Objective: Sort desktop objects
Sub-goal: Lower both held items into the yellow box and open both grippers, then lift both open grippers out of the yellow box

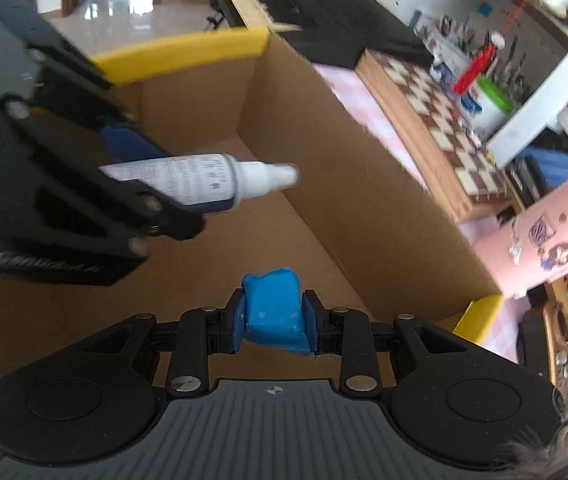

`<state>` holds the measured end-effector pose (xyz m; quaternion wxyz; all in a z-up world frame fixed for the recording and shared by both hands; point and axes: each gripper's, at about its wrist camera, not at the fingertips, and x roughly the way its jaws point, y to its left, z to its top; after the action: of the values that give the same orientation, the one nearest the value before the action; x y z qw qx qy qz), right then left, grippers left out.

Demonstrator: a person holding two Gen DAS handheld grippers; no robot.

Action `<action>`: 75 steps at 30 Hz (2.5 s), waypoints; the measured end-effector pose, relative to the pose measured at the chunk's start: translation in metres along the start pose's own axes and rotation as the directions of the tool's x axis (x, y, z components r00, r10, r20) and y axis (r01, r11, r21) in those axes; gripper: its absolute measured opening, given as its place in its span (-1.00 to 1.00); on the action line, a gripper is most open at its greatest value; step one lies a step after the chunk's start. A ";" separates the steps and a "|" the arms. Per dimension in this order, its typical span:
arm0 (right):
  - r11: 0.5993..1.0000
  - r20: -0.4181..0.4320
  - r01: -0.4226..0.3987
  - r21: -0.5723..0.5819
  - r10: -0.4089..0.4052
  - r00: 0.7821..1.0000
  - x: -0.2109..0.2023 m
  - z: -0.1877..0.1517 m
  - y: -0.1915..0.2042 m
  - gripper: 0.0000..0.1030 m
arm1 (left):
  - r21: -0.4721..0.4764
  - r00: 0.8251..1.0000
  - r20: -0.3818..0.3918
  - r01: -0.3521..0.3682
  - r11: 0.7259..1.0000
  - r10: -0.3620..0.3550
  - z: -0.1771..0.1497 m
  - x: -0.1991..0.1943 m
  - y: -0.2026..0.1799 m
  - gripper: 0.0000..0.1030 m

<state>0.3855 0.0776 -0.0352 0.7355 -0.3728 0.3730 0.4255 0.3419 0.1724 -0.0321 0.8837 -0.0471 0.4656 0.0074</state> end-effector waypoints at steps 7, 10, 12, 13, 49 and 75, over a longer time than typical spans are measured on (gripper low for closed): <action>0.995 -0.020 0.015 -0.094 -0.017 1.000 0.006 -0.003 0.013 -0.48 | 0.015 0.999 -0.016 -0.031 0.999 0.032 -0.001 0.001 -0.003 -0.40; 0.995 -0.014 0.021 -0.096 -0.023 1.000 0.005 -0.007 0.014 -0.48 | 0.003 0.999 -0.008 -0.033 0.999 0.033 -0.002 0.001 -0.002 -0.40; 0.996 -0.010 0.023 -0.086 -0.024 1.000 0.005 -0.004 0.013 -0.48 | -0.010 0.999 0.003 -0.037 0.999 0.037 -0.002 -0.001 -0.001 -0.39; 0.996 -0.007 0.027 -0.081 -0.028 1.000 0.006 -0.001 0.011 -0.47 | -0.014 0.999 0.013 -0.039 0.999 0.039 -0.002 -0.002 -0.001 -0.40; 0.754 0.360 0.113 0.647 -0.432 0.827 -0.201 -0.114 0.076 0.02 | -0.151 0.846 0.518 -0.057 0.987 0.128 -0.099 -0.188 -0.011 0.63; 0.545 0.183 0.213 0.811 -0.581 0.793 -0.212 -0.179 0.172 0.16 | -0.097 0.876 0.469 -0.079 0.992 0.115 -0.187 -0.210 -0.041 0.63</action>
<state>0.1121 -0.0888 0.0292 0.9625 -0.0038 0.2443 0.1176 0.0719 0.1213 0.0393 0.9668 -0.0535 0.2367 0.0805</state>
